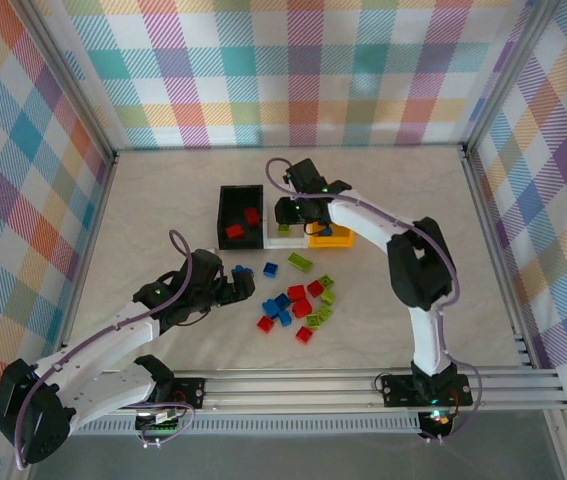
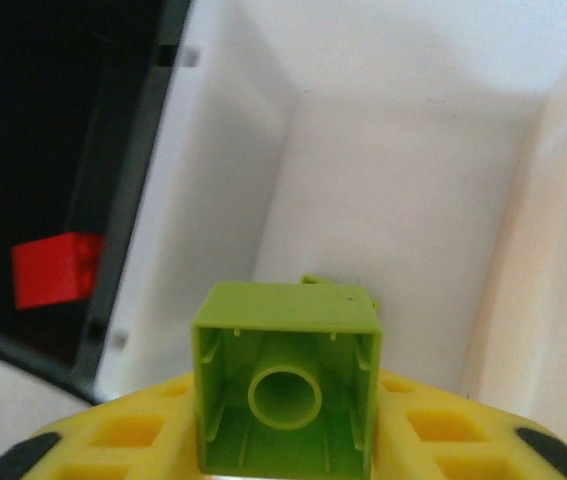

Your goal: Sort the legos into containers by color

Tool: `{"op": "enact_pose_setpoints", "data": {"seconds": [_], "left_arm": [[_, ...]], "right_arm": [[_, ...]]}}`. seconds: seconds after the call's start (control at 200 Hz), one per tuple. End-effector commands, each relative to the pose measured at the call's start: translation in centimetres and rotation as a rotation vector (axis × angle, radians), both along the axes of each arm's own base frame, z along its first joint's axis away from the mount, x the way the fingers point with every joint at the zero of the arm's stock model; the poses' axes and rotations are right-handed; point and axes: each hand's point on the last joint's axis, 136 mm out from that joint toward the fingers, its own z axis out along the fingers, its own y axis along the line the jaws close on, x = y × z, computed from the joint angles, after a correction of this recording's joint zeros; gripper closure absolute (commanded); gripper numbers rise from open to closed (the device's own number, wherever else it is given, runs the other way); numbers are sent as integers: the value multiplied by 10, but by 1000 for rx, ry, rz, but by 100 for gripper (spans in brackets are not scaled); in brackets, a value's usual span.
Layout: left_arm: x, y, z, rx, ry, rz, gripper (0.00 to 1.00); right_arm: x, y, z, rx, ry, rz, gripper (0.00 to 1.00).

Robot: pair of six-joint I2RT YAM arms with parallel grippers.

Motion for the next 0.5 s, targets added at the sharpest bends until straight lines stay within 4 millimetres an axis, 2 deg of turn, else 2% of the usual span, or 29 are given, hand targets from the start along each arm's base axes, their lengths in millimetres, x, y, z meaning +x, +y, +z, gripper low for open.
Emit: {"op": "enact_pose_setpoints", "data": {"seconds": [0.0, 0.115, 0.18, 0.265, 0.39, 0.495], "left_arm": [[-7, 4, -8, 1, 42, 6, 0], [-6, 2, -10, 3, 48, -8, 0], [-5, -5, -9, -9, 50, -38, 0], [-5, -15, -9, -28, 68, -82, 5], [-12, -34, -13, -14, 93, -172, 10], [-26, -51, -23, 42, 122, -262, 14]], "right_arm": [[12, 0, 11, -8, 0, -28, 54], [15, 3, 33, 25, -45, -18, 41], [12, 1, 46, 42, -70, -19, 39], [3, -6, 63, 61, -99, -21, 39], [-25, -21, 69, 89, -99, -19, 39], [-53, -39, 58, 97, -80, -30, 39]]}}
